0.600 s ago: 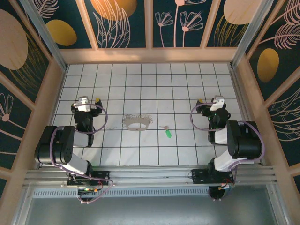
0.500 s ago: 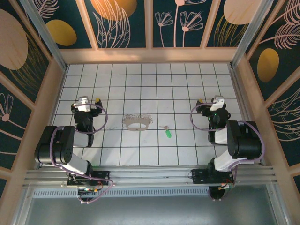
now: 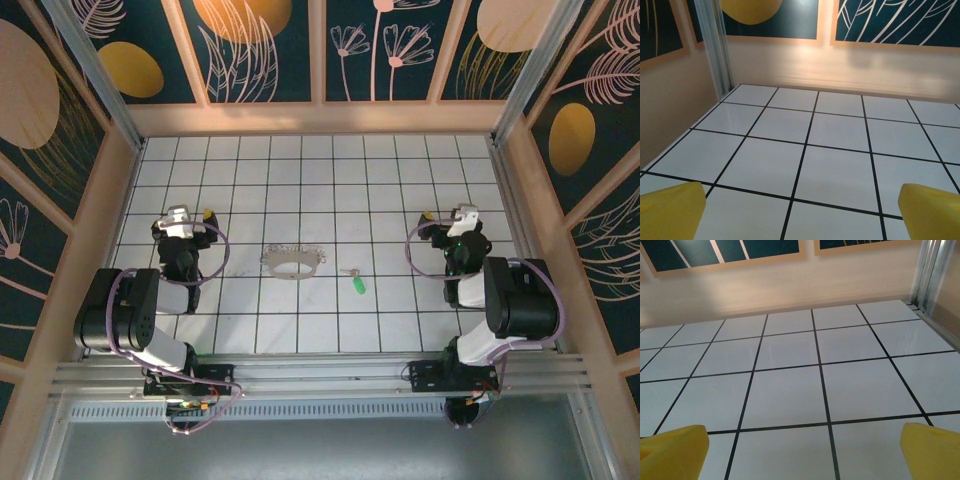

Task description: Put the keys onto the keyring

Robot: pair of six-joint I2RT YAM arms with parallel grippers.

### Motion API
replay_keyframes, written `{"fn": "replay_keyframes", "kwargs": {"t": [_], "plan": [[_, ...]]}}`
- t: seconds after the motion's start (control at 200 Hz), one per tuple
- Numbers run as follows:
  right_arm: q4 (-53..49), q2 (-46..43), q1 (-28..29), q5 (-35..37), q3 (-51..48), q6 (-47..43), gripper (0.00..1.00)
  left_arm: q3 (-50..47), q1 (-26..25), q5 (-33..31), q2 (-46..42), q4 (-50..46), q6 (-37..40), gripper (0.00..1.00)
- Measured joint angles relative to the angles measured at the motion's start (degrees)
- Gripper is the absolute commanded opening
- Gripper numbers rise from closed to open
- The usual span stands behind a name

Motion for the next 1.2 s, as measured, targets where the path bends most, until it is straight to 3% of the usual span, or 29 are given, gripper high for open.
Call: {"fn": "replay_keyframes", "kwargs": {"t": [0.345, 0.641, 0.821, 0.961, 0.991, 1.036, 1.196], "plan": [[-1.2, -0.4, 0.0, 0.0, 0.1, 0.0, 0.99, 0.0, 0.0, 0.3, -0.9, -1.4, 0.0, 0.99], [-19.5, -10.2, 0.0, 2.6, 8.5, 2.9, 0.99, 6.8, 0.0, 0.2, -11.3, -17.3, -1.0, 0.99], [-29.8, -17.2, -0.2, 2.8, 12.5, 10.2, 0.99, 10.8, 0.0, 0.0, -16.1, -26.3, -6.2, 0.99], [-36.3, -17.3, -0.8, 0.9, 17.5, 15.8, 0.71, 11.9, 0.0, 0.1, -20.1, -31.3, -13.6, 0.99], [-37.4, -17.1, -1.0, 0.2, 18.3, 16.6, 0.77, 12.1, 0.0, 0.2, -21.1, -32.2, -15.4, 0.99], [-38.4, -16.9, -1.1, -1.7, 19.1, 17.8, 0.98, 12.4, 0.0, 0.5, -22.2, -33.4, -18.1, 0.99], [-39.9, -15.7, -0.4, -10.3, 19.3, 20.2, 0.99, 12.6, -1.3, 2.6, -25.4, -36.9, -26.2, 0.99]]}}
